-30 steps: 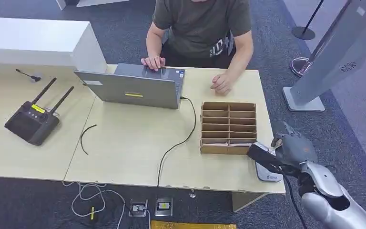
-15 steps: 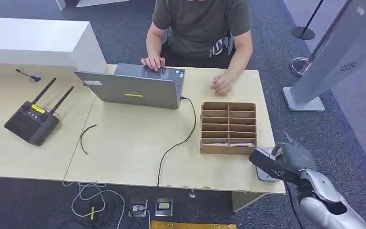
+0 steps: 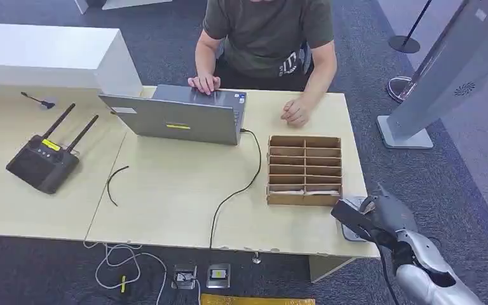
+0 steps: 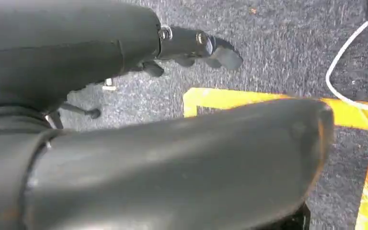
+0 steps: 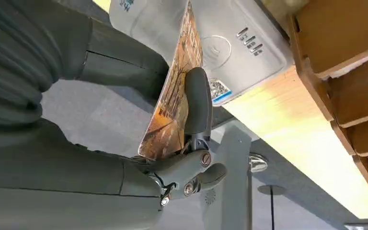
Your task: Pass the card to the sensor for recognition and then transmit it.
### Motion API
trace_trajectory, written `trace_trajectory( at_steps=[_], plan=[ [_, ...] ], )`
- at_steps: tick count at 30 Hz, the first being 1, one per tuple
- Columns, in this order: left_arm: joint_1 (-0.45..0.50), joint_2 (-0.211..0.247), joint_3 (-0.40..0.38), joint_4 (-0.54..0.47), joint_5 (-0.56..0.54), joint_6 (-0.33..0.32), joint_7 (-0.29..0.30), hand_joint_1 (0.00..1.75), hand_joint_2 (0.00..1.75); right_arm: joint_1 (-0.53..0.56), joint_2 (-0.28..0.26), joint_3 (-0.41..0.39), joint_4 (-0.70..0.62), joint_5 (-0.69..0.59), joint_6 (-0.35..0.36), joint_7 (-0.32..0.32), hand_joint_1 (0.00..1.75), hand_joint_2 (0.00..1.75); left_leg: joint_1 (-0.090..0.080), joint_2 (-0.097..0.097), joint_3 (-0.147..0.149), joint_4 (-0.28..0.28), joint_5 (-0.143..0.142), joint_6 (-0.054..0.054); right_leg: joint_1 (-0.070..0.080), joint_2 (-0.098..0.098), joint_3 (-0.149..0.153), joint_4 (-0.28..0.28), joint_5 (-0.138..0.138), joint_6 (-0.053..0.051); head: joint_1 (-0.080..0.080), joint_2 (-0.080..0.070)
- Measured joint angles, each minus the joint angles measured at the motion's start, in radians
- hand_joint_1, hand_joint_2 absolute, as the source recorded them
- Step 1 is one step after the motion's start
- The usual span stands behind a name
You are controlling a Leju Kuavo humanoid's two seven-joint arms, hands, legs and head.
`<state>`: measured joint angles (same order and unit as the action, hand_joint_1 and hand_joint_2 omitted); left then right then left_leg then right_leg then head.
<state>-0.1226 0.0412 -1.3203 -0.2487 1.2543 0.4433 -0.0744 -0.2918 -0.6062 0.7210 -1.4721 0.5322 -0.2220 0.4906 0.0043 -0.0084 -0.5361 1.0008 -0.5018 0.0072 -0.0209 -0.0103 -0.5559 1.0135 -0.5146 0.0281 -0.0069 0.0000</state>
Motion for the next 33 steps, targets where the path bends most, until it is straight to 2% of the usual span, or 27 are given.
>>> trace_trajectory(
  at_steps=[8,14,23,33],
  plan=[
    [-0.005,0.010,0.000,0.000,-0.017,0.000,0.006,0.00,0.00,-0.007,0.000,0.021,0.019,-0.025,-0.055,0.003,1.75,1.75,0.000,0.000,0.001,0.000,0.000,0.000,0.000,0.000,0.001,0.000,0.000,0.000,0.000,0.000],
    [-0.005,0.016,0.000,0.000,-0.028,0.006,0.006,0.00,0.00,-0.033,-0.002,0.040,0.017,-0.006,-0.060,0.028,1.75,1.75,0.000,0.000,0.001,0.000,0.001,-0.001,0.000,0.000,0.001,0.000,0.001,0.000,0.000,0.000],
    [-0.007,0.018,0.000,0.000,-0.054,-0.003,0.007,0.00,0.00,-0.115,-0.045,0.034,-0.117,0.119,-0.005,0.104,1.75,1.75,0.000,0.000,0.001,0.000,0.001,-0.001,0.000,0.001,0.000,0.000,0.001,0.000,0.000,0.000],
    [-0.013,0.018,0.000,0.001,-0.072,-0.010,0.007,0.00,0.00,-0.201,-0.080,0.006,-0.272,0.158,0.040,0.123,1.75,1.75,0.000,0.000,0.001,0.000,0.001,-0.001,0.000,0.001,0.000,0.000,0.001,0.000,0.000,0.000]
  ],
)
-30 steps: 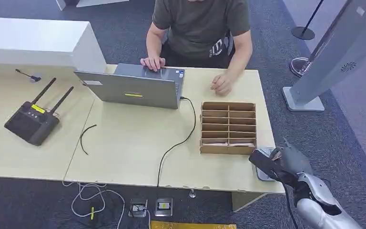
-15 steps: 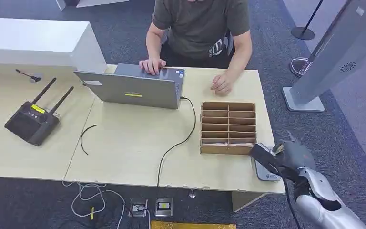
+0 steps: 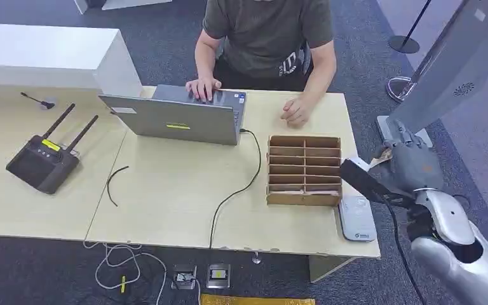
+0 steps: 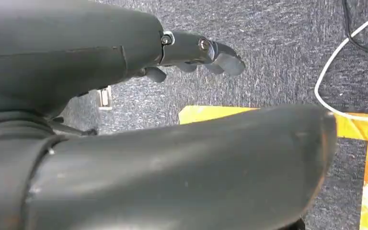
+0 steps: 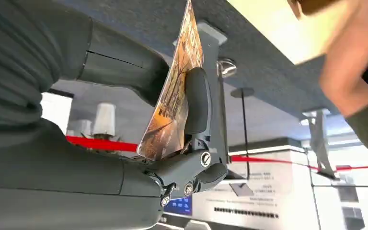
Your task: Pass the card to the sensor for recognition and then transmit it.
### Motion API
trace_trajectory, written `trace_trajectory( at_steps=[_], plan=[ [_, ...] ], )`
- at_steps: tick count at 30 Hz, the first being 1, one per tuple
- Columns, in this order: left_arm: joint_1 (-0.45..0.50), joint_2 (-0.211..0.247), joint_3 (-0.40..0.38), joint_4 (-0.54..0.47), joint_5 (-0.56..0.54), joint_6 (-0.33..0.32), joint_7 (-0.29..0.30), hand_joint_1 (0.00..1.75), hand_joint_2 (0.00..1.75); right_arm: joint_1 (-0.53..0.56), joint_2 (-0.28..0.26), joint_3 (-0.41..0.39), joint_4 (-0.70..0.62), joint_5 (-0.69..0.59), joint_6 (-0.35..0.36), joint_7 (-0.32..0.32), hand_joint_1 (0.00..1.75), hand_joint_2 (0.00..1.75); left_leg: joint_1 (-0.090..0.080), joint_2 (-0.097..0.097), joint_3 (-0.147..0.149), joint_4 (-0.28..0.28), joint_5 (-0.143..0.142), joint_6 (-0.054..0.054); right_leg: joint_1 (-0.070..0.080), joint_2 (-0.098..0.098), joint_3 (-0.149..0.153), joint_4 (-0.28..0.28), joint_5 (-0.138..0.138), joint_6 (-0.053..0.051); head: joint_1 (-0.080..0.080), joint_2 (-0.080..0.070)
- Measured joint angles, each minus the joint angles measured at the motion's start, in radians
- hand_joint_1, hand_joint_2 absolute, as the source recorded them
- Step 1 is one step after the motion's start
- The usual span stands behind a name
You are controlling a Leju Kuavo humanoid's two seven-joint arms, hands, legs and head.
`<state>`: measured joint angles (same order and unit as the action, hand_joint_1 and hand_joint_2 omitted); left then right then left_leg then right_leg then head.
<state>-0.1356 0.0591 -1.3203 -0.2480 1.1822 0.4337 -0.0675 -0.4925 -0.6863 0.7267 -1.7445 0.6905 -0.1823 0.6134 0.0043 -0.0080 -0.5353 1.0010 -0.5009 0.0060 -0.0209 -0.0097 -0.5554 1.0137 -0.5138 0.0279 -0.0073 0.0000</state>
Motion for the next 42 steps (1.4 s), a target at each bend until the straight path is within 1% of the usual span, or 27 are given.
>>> trace_trajectory(
  at_steps=[4,7,11,15,18,27,42],
  plan=[
    [-0.002,0.000,0.000,0.000,-0.011,-0.006,0.006,0.00,0.00,-0.016,-0.003,-0.001,-0.026,-0.009,0.011,-0.005,1.75,1.75,0.000,0.000,0.000,0.000,0.000,0.000,0.000,0.000,0.000,0.000,0.000,0.000,0.000,0.000],
    [-0.009,-0.001,0.000,0.000,-0.024,-0.014,0.013,0.00,0.00,-0.033,0.004,0.005,-0.025,-0.031,0.014,-0.038,1.75,1.75,0.000,0.000,-0.001,0.000,0.000,0.000,0.000,0.000,0.000,0.000,0.000,0.000,0.000,0.000],
    [-0.020,-0.003,0.000,0.000,-0.045,-0.015,0.026,0.00,0.00,-0.053,0.038,0.026,-0.012,-0.043,0.000,-0.087,1.75,1.75,0.001,-0.001,-0.001,0.000,0.000,0.000,0.001,-0.001,0.000,0.000,0.000,0.000,0.000,0.000],
    [-0.028,-0.004,0.000,0.000,-0.063,-0.014,0.028,0.00,0.00,-0.072,0.084,0.049,0.022,-0.047,-0.009,-0.111,1.75,1.75,0.001,-0.001,-0.001,0.000,0.000,-0.001,0.001,-0.001,0.000,0.001,0.000,0.000,0.000,0.000],
    [-0.031,-0.004,0.000,0.000,-0.069,-0.011,0.028,0.00,0.00,-0.082,0.115,0.061,0.047,-0.048,-0.020,-0.116,1.75,1.75,0.001,-0.001,-0.001,0.000,0.000,-0.001,0.001,-0.001,0.000,0.001,0.000,0.000,0.000,0.000],
    [-0.038,-0.010,-0.001,0.000,-0.090,-0.005,0.039,0.00,0.00,-0.092,0.164,0.085,0.116,-0.035,-0.026,-0.117,1.75,1.75,0.001,-0.001,-0.001,0.000,0.000,-0.001,0.001,-0.001,-0.001,0.001,0.000,0.000,0.000,0.000],
    [-0.047,-0.015,-0.002,0.000,-0.129,-0.008,0.052,0.00,0.00,-0.078,0.172,0.083,0.127,-0.006,-0.007,-0.099,1.75,1.75,0.001,0.000,-0.001,0.000,0.000,-0.001,0.002,0.000,-0.001,0.001,0.000,0.000,0.000,0.000]
  ],
)
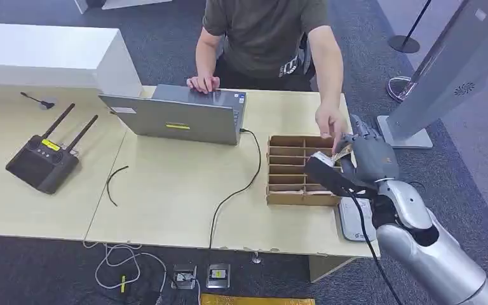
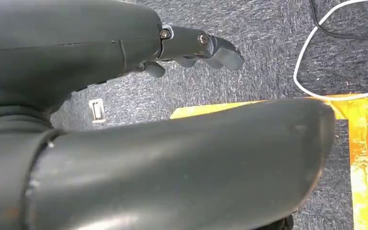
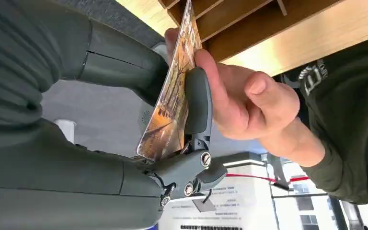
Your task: Pass the card to the sensor for recognition and then transmit it.
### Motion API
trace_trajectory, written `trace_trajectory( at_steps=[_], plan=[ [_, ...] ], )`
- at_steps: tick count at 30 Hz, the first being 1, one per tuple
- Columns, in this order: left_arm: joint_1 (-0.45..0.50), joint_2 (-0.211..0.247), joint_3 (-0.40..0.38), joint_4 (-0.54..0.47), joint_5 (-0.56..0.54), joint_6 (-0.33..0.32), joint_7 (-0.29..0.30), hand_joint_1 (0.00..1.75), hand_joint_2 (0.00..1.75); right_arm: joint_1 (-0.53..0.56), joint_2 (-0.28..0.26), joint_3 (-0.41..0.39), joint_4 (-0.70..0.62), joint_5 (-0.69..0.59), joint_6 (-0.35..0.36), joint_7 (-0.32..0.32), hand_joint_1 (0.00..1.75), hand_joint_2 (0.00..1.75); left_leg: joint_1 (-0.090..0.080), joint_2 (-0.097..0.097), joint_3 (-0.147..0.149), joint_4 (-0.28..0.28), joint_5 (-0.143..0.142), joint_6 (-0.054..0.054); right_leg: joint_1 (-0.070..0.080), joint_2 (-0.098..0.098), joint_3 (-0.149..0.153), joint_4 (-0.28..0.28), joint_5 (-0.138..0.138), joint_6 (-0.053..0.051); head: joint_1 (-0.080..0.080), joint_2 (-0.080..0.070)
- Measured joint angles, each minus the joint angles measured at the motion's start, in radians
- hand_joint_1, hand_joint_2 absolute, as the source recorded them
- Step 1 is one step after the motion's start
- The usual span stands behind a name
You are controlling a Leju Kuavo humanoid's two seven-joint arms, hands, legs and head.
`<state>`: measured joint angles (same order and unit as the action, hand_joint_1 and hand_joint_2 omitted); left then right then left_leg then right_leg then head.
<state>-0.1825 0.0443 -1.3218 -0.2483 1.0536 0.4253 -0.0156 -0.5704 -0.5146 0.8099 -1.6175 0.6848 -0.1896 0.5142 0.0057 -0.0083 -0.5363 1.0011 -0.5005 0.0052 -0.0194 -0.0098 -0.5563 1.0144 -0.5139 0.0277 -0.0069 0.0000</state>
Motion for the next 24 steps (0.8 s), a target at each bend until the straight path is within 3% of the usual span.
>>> trace_trajectory(
  at_steps=[2,4,5,6,17,24],
  plan=[
    [0.000,0.000,0.000,0.000,-0.006,0.000,0.000,0.00,0.00,0.001,0.000,0.000,0.000,0.008,0.003,0.000,1.75,1.75,0.000,0.000,0.000,0.000,0.000,0.000,0.000,0.000,0.000,0.000,0.000,0.000,0.000,0.000],
    [-0.002,0.000,0.000,0.000,-0.010,0.000,0.000,0.00,0.00,0.001,0.000,0.000,0.000,0.018,0.003,0.006,0.42,1.75,0.000,0.000,0.000,0.000,0.000,0.000,0.000,0.000,0.000,0.000,0.000,0.000,0.000,0.000],
    [-0.003,0.000,0.000,0.000,-0.011,0.000,0.000,0.00,0.00,0.001,0.001,0.000,0.000,0.023,0.003,0.008,0.10,1.75,0.000,0.000,0.000,0.000,0.000,0.000,0.000,0.000,0.000,0.000,0.000,0.000,0.000,0.000],
    [-0.004,0.000,0.000,0.000,-0.012,0.000,0.000,0.00,0.00,0.001,0.001,0.000,0.000,0.025,0.000,0.009,0.00,0.00,0.000,0.000,0.000,0.000,0.000,0.000,0.000,0.000,0.000,0.000,0.000,0.000,0.000,0.000],
    [-0.006,0.000,0.000,0.000,-0.027,0.000,0.008,0.00,0.00,0.008,0.000,-0.003,0.000,0.098,-0.019,0.052,0.00,0.00,0.000,0.000,0.000,0.000,0.000,0.000,0.000,0.000,0.000,0.000,0.000,0.000,0.000,0.000],
    [-0.004,0.000,0.002,0.000,-0.027,0.002,0.008,0.00,0.00,0.028,-0.009,-0.013,-0.001,0.070,-0.012,0.071,0.00,0.00,0.000,0.000,0.000,0.000,0.000,0.000,0.000,0.000,0.000,0.000,0.000,0.000,0.000,0.000]
  ],
)
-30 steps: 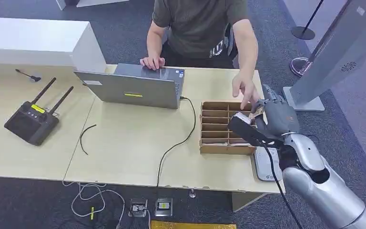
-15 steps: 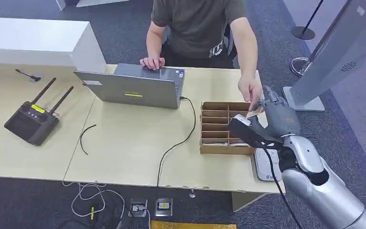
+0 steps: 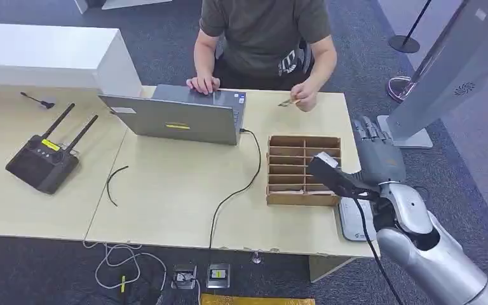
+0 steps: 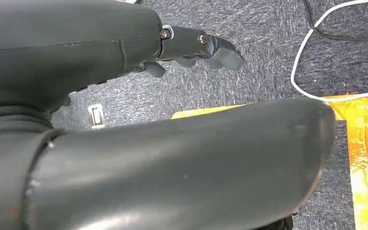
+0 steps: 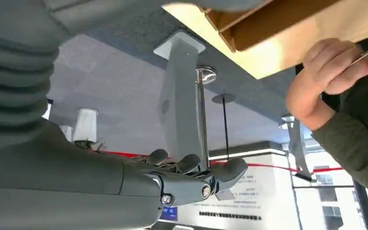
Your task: Pass the card to the sensor for recognition and then transmit it.
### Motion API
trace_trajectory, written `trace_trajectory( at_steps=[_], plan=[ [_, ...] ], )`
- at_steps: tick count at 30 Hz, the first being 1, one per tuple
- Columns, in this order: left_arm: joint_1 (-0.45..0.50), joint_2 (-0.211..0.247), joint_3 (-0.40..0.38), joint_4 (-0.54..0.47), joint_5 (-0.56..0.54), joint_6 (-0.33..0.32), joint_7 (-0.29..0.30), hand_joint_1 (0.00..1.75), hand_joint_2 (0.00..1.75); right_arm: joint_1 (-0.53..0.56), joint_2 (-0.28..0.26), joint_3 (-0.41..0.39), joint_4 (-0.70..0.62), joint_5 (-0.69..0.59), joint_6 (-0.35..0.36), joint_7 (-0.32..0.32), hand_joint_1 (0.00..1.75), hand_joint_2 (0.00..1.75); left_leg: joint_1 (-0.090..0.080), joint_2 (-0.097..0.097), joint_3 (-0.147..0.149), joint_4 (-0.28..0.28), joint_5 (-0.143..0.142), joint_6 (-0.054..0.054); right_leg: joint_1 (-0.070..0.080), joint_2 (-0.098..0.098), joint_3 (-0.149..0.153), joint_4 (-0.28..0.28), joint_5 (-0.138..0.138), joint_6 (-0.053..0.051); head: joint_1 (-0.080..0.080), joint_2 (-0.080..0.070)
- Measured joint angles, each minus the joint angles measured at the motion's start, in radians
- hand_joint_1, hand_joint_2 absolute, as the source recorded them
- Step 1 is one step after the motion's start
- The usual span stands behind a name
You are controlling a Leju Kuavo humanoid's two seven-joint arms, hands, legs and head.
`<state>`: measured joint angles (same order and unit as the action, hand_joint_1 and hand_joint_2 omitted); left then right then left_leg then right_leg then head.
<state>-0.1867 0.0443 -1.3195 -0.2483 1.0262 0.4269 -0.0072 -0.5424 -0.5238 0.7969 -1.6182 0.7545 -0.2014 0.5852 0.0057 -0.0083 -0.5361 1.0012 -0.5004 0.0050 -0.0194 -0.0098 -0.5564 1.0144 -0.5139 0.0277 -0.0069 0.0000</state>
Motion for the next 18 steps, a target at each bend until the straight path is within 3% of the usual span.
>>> trace_trajectory(
  at_steps=[4,11,12,18],
  plan=[
    [0.001,0.000,0.004,0.000,0.006,0.010,-0.023,0.00,0.00,0.020,-0.011,-0.013,-0.003,-0.007,0.023,0.028,0.00,0.00,0.000,0.000,0.000,0.000,0.000,0.000,0.000,0.000,0.000,0.000,0.000,0.000,0.000,0.000],
    [0.013,0.000,0.077,-0.003,0.112,0.021,-0.300,0.00,0.00,0.073,-0.050,-0.029,-0.041,-0.012,0.077,0.077,0.00,0.00,0.000,0.000,0.000,0.000,0.000,0.000,0.000,0.001,0.000,0.000,0.000,0.000,0.000,0.000],
    [0.014,0.000,0.086,-0.003,0.118,0.020,-0.324,0.00,0.00,0.077,-0.054,-0.029,-0.045,-0.016,0.083,0.079,0.00,1.75,0.000,0.000,0.000,0.000,0.000,0.000,0.000,0.002,0.000,0.000,0.000,0.000,0.000,0.000],
    [0.027,0.000,0.153,-0.009,0.146,0.013,-0.359,0.00,0.00,0.090,-0.077,-0.031,-0.061,-0.038,0.106,0.067,0.00,1.75,0.000,0.000,0.000,0.000,0.000,0.000,0.000,0.002,0.000,0.000,0.000,0.000,0.000,0.000]
  ],
)
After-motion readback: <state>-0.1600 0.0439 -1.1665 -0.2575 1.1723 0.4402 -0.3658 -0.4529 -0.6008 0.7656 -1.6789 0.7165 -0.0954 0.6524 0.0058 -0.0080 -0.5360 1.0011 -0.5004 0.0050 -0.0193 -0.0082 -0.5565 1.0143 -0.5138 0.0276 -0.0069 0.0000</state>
